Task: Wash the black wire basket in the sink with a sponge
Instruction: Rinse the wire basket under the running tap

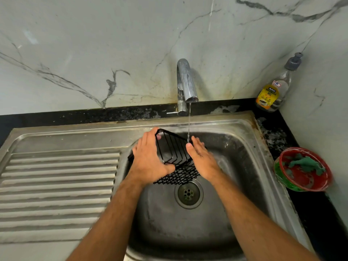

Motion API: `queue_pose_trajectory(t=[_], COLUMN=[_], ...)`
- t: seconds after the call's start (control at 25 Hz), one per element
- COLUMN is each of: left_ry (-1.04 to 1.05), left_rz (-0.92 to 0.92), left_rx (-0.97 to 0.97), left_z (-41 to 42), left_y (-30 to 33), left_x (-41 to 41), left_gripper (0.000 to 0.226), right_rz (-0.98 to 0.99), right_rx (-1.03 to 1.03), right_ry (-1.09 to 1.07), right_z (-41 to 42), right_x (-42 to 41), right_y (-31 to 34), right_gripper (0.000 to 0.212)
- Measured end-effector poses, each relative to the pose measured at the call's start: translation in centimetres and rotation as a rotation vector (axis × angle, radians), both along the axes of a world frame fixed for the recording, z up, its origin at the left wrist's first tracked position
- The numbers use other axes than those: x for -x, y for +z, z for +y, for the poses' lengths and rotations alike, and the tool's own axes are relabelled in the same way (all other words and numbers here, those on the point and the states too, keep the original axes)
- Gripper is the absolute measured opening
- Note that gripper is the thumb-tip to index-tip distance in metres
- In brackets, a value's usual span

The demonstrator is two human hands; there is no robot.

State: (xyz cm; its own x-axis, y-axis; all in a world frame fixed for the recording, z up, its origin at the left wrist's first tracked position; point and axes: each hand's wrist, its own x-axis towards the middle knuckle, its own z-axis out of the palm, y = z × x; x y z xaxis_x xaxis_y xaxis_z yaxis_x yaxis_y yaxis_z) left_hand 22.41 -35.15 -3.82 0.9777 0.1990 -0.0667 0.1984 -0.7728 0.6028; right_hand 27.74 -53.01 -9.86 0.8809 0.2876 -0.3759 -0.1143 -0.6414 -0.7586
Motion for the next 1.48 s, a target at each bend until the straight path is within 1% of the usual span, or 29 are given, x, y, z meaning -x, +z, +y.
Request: queue_pose_trajectory(t=[0.08, 0.12, 0.2, 0.28, 0.36, 0.4, 0.44, 0.48, 0.52, 0.56, 0.6, 0.64, 0.72, 0.84, 0.92, 1.0, 1.04, 1.08, 1.16, 1.24, 1.32, 1.44, 1.48], left_ry=[0.0, 0.012, 0.043, 0.034, -0.004, -0.04, -0.09, -0.166, -0.255, -0.326, -0.357, -0.355, -0.325, -0.251, -0.203, -0.192, -0.191, -0.192, -0.202, -0.204, -0.172, -0.068, -0.042], left_rz=[-0.024, -0.034, -0.027, 0.062, 0.148, 0.159, 0.159, 0.195, 0.24, 0.289, 0.325, 0.329, 0.282, 0.278, 0.306, 0.279, 0.267, 0.267, 0.277, 0.259, 0.227, 0.194, 0.183], left_rx=[0.097, 0.185, 0.349, 0.435, 0.542, 0.544, 0.45, 0.186, -0.124, -0.378, -0.537, -0.617, -0.652, -0.591, -0.499, -0.461, -0.458, -0.46, -0.474, -0.504, -0.49, -0.379, -0.346], left_z=[0.1, 0.0, -0.1, 0.7, 1.6, 1.7, 1.4, 0.8, 0.1, -0.8, -1.8, -2.4, -3.0, -3.0, -2.6, -2.2, -2.0, -1.9, -1.8, -1.9, -1.6, -0.4, 0.0], left_y=[-1.1, -1.8, -3.0, -3.9, -3.5, -3.0, -2.4, -1.7, -1.6, -1.8, -2.1, -2.7, -3.9, -5.4, -6.2, -7.1, -7.4, -7.5, -7.7, -7.9, -7.9, -7.6, -7.5], left_x=[1.2, 1.6, 1.9, 1.5, 1.0, 0.8, 0.4, -0.2, -0.7, -1.1, -1.4, -1.7, -2.1, -2.2, -2.1, -1.6, -1.3, -1.1, -1.0, -1.0, -1.0, -0.6, -0.3], left_gripper=[0.117, 0.115, 0.112, 0.115, 0.118, 0.117, 0.117, 0.12, 0.124, 0.129, 0.133, 0.134, 0.125, 0.107, 0.097, 0.087, 0.087, 0.092, 0.106, 0.112, 0.111, 0.111, 0.112], right_rz=[0.124, 0.143, 0.109, 0.056, 0.009, -0.015, -0.042, -0.068, -0.09, -0.102, -0.108, -0.115, -0.148, -0.205, -0.287, -0.436, -0.494, -0.53, -0.505, -0.396, -0.424, -0.586, -0.617], right_rx=[0.02, 0.007, 0.06, 0.157, 0.239, 0.28, 0.316, 0.345, 0.371, 0.393, 0.412, 0.427, 0.467, 0.545, 0.594, 0.598, 0.579, 0.553, 0.522, 0.574, 0.599, 0.532, 0.514], right_ry=[-0.096, -0.146, -0.208, -0.26, -0.313, -0.327, -0.331, -0.326, -0.317, -0.306, -0.291, -0.272, -0.208, -0.047, 0.128, 0.373, 0.451, 0.459, 0.32, 0.227, 0.309, 0.524, 0.523], right_z=[-1.2, -1.6, -2.0, -2.1, -1.6, -1.1, -0.7, -0.2, 0.2, 0.6, 0.9, 1.2, 1.5, 1.5, 2.1, 2.6, 2.3, 1.7, -0.2, -1.5, -0.6, 1.6, 1.8], right_x=[-0.3, -0.4, -0.7, -1.1, -0.9, -0.7, -0.5, -0.4, -0.3, -0.3, -0.2, -0.1, 0.1, 0.1, 0.4, 1.4, 1.7, 1.6, 0.2, -1.0, -0.8, 0.1, 0.0], right_y=[-0.5, -0.3, 0.4, 1.0, 1.1, 1.1, 0.9, 0.8, 0.6, 0.4, 0.3, 0.2, 0.2, -0.1, -0.6, -1.4, -1.7, -1.8, -1.9, -1.7, -1.1, -0.5, -0.3], right_gripper=[0.071, 0.072, 0.075, 0.079, 0.08, 0.08, 0.081, 0.083, 0.085, 0.086, 0.086, 0.086, 0.087, 0.085, 0.077, 0.066, 0.067, 0.068, 0.065, 0.067, 0.073, 0.077, 0.076])
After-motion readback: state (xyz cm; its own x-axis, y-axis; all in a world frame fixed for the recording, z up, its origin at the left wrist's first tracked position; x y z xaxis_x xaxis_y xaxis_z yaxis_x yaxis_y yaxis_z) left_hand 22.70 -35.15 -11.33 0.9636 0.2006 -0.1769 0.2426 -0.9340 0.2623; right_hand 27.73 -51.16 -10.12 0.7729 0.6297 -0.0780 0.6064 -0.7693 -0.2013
